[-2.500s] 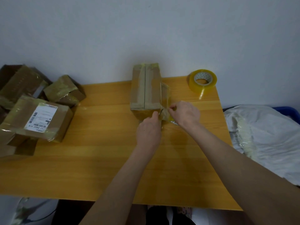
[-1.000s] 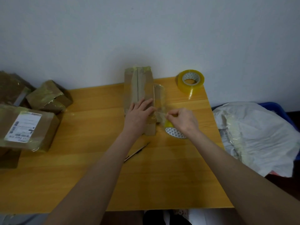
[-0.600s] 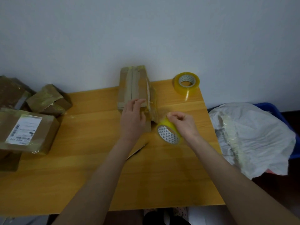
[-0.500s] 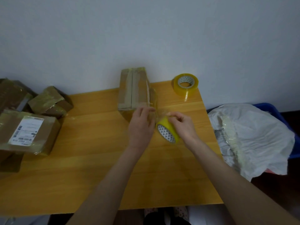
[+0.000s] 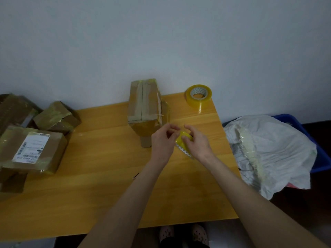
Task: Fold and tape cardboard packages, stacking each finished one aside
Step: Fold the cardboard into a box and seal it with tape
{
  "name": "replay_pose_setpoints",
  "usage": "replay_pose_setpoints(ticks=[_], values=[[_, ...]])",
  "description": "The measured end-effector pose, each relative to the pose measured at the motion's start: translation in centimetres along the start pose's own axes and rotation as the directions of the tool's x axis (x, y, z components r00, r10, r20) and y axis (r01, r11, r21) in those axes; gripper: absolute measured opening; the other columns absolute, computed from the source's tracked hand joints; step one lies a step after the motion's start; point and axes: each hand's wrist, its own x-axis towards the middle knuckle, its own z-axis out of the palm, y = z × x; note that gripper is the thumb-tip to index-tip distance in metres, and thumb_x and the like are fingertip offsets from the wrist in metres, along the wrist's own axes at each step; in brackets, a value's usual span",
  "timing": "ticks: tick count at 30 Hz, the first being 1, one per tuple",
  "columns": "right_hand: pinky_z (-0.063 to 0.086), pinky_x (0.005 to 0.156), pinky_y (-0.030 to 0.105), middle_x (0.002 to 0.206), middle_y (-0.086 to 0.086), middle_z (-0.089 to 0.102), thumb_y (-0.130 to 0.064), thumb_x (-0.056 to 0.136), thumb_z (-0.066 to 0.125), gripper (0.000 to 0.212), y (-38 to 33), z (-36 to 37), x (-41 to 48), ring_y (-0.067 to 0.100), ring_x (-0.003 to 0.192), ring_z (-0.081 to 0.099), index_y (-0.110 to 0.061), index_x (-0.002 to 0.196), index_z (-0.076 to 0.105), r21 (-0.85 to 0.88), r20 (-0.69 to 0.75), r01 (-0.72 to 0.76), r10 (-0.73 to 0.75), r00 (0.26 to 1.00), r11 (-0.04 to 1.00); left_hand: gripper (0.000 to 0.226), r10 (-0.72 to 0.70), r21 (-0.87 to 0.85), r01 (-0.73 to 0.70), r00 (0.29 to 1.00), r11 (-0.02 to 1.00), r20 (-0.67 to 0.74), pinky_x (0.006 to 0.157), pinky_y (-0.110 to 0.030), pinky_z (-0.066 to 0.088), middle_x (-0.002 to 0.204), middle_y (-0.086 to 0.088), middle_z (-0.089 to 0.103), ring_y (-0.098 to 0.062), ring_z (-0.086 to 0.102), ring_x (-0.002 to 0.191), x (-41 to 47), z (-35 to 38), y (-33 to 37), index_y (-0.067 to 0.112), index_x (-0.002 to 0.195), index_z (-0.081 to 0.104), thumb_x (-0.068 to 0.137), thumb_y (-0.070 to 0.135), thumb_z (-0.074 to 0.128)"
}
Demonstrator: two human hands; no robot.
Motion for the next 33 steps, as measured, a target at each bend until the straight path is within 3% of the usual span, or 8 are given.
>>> replay_pose_setpoints(ticks=[7, 12, 15, 18, 22, 25, 29, 33], values=[[0.044, 0.092, 0.030, 0.130, 0.007, 0.059, -0.021, 0.095, 0.058, 0.046, 0.7, -0.7, -1.0, 0.022, 0.122, 0.053, -0.022, 0.140, 0.046, -0.037, 0.000, 0.093, -0.093, 0.996, 0.995, 0.018, -0.011, 0.236, -0.014, 0.995, 0.972, 0.103, 0.069, -0.001, 0.034, 0.093, 0.000, 0.066, -0.006, 0.053, 0.083, 0.3, 0.2, -0.2, 0.014, 0.103, 0.074, 0.087, 0.015, 0.066], [0.051, 0.078, 0.034, 0.112, -0.001, 0.069, -0.025, 0.095, 0.058, 0.028, 1.6, -0.3, -1.1, 0.019, 0.095, 0.064, -0.026, 0.122, 0.063, -0.146, -0.032, 0.166, -0.172, 0.985, 0.975, 0.007, -0.069, 0.422, -0.012, 0.982, 0.907, 0.177, 0.079, -0.033, 0.045, 0.105, -0.002, 0.045, -0.023, 0.048, 0.106, -0.1, 1.1, -0.2, 0.022, 0.092, 0.065, 0.094, 0.025, 0.058], [0.046, 0.064, 0.033, 0.096, 0.000, 0.068, -0.025, 0.093, 0.061, 0.014, 3.0, 1.1, -1.1, 0.019, 0.076, 0.060, -0.020, 0.103, 0.068, -0.270, -0.074, 0.171, -0.198, 0.978, 0.948, 0.014, -0.070, 0.518, -0.008, 0.989, 0.855, 0.130, 0.077, -0.032, 0.048, 0.125, -0.003, 0.035, -0.019, 0.047, 0.110, -0.4, 0.9, -1.0, 0.022, 0.093, 0.068, 0.090, 0.034, 0.063], [0.045, 0.072, 0.036, 0.099, 0.006, 0.063, -0.016, 0.091, 0.057, 0.010, 5.2, 3.4, -0.8, 0.027, 0.090, 0.060, -0.013, 0.096, 0.066, -0.435, -0.065, 0.194, -0.246, 0.967, 0.879, 0.013, 0.032, 0.394, -0.034, 0.999, 0.918, 0.011, 0.080, -0.027, 0.051, 0.130, -0.003, 0.042, -0.016, 0.058, 0.099, -0.9, 0.2, -2.6, 0.017, 0.098, 0.070, 0.092, 0.024, 0.061], [0.046, 0.081, 0.035, 0.117, 0.006, 0.050, -0.023, 0.094, 0.053, 0.028, 7.5, 5.9, -0.4, 0.026, 0.101, 0.054, -0.017, 0.120, 0.062, -0.567, 0.076, 0.065, -0.026, 0.997, 0.821, 0.024, 0.135, 0.298, -0.092, 0.983, 0.950, -0.127, 0.093, -0.033, 0.049, 0.124, -0.005, 0.055, -0.016, 0.054, 0.111, -0.3, -2.4, -6.3, 0.009, 0.115, 0.067, 0.096, 0.010, 0.052], [0.045, 0.093, 0.035, 0.127, 0.009, 0.048, -0.031, 0.095, 0.055, 0.041, 4.5, 7.1, 0.7, 0.026, 0.114, 0.050, -0.017, 0.133, 0.053, -0.446, -0.064, 0.097, -0.140, 0.988, 0.890, 0.036, 0.055, 0.213, 0.002, 0.964, 0.977, -0.259, 0.108, -0.034, 0.038, 0.140, -0.003, 0.047, -0.016, 0.043, 0.129, 1.1, -4.8, -7.9, 0.009, 0.135, 0.051, 0.101, 0.013, 0.041], [0.028, 0.112, 0.034, 0.159, 0.007, 0.017, -0.030, 0.102, 0.042, 0.055, -3.4, 9.8, 4.7, 0.022, 0.144, 0.021, -0.012, 0.151, 0.025, -0.318, -0.148, 0.320, -0.380, 0.913, 0.892, 0.047, -0.008, 0.178, 0.046, 0.978, 0.983, -0.210, 0.118, -0.028, 0.013, 0.157, -0.003, 0.021, -0.016, 0.013, 0.146, 5.4, -6.0, -8.6, 0.007, 0.148, 0.025, 0.103, 0.018, 0.034], [0.030, 0.112, 0.039, 0.161, 0.008, -0.006, -0.032, 0.103, 0.034, 0.062, -4.4, 12.4, 7.3, 0.027, 0.145, 0.019, -0.009, 0.153, 0.005, -0.294, -0.017, 0.190, -0.204, 0.979, 0.937, 0.060, -0.132, 0.135, 0.143, 0.987, 0.980, -0.091, 0.114, -0.022, 0.006, 0.160, -0.010, 0.006, -0.021, 0.006, 0.147, 7.6, -5.0, -10.0, 0.003, 0.150, 0.005, 0.102, 0.021, 0.036]])
